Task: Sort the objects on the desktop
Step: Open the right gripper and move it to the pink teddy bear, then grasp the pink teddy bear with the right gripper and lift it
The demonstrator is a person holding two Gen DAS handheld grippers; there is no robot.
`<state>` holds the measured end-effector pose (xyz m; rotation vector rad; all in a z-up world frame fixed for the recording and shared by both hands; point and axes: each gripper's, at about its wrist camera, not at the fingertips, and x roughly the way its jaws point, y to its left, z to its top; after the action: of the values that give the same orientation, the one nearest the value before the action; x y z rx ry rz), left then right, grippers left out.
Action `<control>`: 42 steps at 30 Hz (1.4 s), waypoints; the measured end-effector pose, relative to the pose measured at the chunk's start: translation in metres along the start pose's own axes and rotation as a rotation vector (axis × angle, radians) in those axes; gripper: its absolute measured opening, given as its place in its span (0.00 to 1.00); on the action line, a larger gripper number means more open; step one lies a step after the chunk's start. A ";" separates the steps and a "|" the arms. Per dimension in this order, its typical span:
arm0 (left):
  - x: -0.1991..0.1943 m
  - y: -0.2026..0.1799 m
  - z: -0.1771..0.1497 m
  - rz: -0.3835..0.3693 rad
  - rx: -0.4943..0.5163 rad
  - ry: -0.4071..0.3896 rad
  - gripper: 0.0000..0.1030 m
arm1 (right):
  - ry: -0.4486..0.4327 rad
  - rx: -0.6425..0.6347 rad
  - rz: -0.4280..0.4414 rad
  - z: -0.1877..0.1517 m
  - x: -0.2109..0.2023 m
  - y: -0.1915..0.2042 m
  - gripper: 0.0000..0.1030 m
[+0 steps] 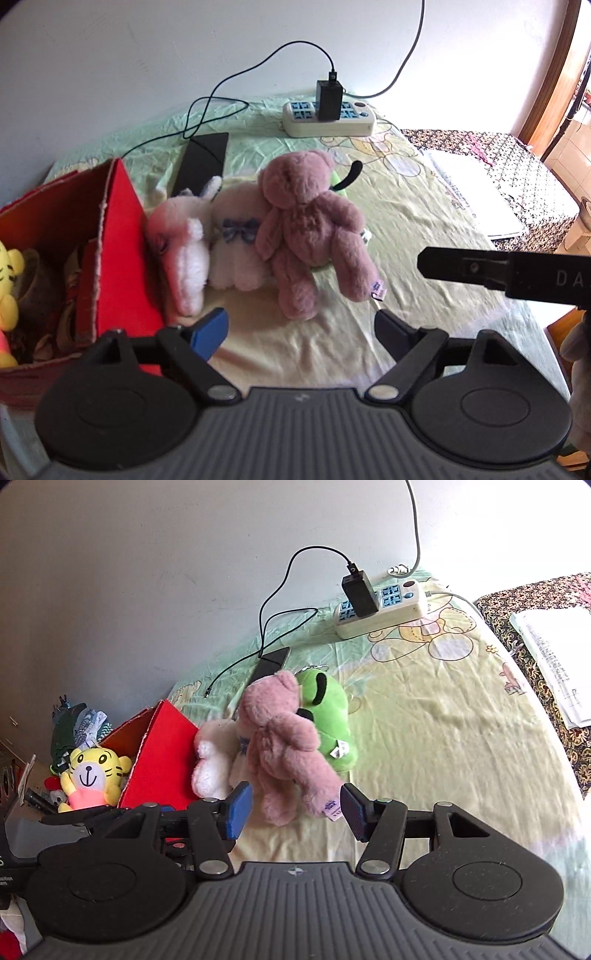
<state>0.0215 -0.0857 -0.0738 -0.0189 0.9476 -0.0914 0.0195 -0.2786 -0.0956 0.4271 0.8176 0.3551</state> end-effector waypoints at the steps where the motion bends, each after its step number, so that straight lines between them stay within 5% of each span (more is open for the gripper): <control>1: 0.004 -0.002 0.000 -0.005 -0.011 0.004 0.85 | 0.009 -0.011 -0.006 0.004 0.000 -0.005 0.56; 7: 0.033 -0.006 0.001 -0.021 -0.116 0.002 0.85 | 0.037 -0.057 -0.010 0.023 0.010 -0.019 0.56; 22: 0.076 0.007 0.031 0.060 -0.120 -0.051 0.86 | 0.080 -0.057 0.109 0.048 0.069 -0.022 0.50; 31: 0.098 0.014 0.039 -0.046 -0.129 -0.023 0.96 | 0.081 -0.054 0.151 0.049 0.106 -0.021 0.46; 42: 0.106 0.006 0.045 -0.067 -0.112 -0.013 0.87 | 0.097 -0.052 0.223 0.049 0.101 -0.028 0.32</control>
<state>0.1203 -0.0905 -0.1336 -0.1545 0.9384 -0.1004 0.1250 -0.2672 -0.1426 0.4568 0.8556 0.6070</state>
